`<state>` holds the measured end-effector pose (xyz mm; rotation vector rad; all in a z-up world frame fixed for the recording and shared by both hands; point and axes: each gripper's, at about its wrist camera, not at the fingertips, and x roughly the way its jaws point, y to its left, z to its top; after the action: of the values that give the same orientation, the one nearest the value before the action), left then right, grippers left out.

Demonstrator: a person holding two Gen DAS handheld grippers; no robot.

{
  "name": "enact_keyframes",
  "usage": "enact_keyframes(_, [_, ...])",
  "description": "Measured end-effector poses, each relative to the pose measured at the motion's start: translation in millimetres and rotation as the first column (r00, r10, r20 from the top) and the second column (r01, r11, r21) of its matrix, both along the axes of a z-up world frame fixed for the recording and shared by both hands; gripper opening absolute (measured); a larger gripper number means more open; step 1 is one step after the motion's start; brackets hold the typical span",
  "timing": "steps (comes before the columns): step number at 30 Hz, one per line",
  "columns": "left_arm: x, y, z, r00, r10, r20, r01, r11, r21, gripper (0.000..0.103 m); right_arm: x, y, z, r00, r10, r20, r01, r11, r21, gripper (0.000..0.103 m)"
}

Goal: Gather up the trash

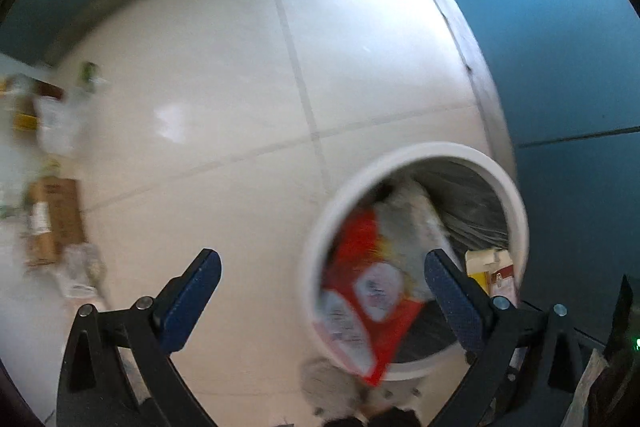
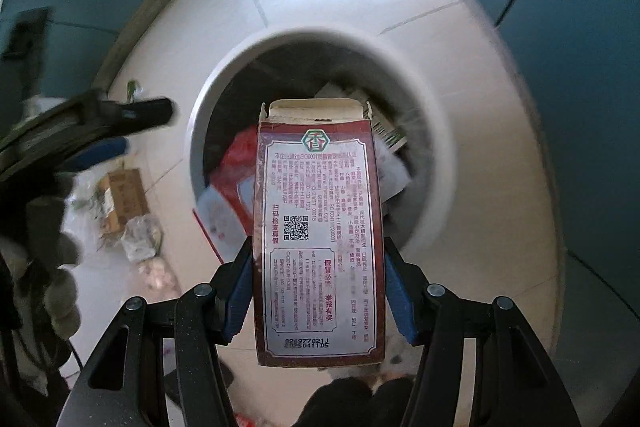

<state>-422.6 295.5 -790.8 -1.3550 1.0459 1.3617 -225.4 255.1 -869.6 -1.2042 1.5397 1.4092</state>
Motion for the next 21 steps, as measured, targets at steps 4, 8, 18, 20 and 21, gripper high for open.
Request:
enact_keyframes(4, [-12.2,-23.5,20.7,0.996,0.034,-0.076,-0.032,0.999,0.038,0.103,-11.8,-3.5,-6.8,0.997,0.043,0.066,-0.044,0.999,0.008,0.097])
enact_keyframes(8, [-15.2,-44.1,38.0,0.993,0.073,-0.097,-0.067,0.996,0.055,0.103,-13.4,-5.8,11.5,0.990,0.053,0.127,-0.061,0.996,0.058,0.103])
enact_keyframes(18, [20.7,-85.0,96.2,0.990,0.069,-0.121,-0.063,0.997,0.053,0.103,-3.4,-22.7,102.1,0.955,0.104,0.279,-0.157,0.972,0.175,0.103])
enact_keyframes(20, [24.5,-93.3,116.4,0.991,0.076,-0.114,-0.070,0.996,0.055,0.103,0.6,-26.3,126.3,0.952,0.105,0.286,-0.165,0.967,0.193,0.103])
enact_keyframes(21, [26.8,-98.0,128.7,0.991,0.078,-0.111,-0.072,0.996,0.059,0.103,3.0,-28.1,140.3,0.952,0.106,0.287,-0.168,0.965,0.200,0.103])
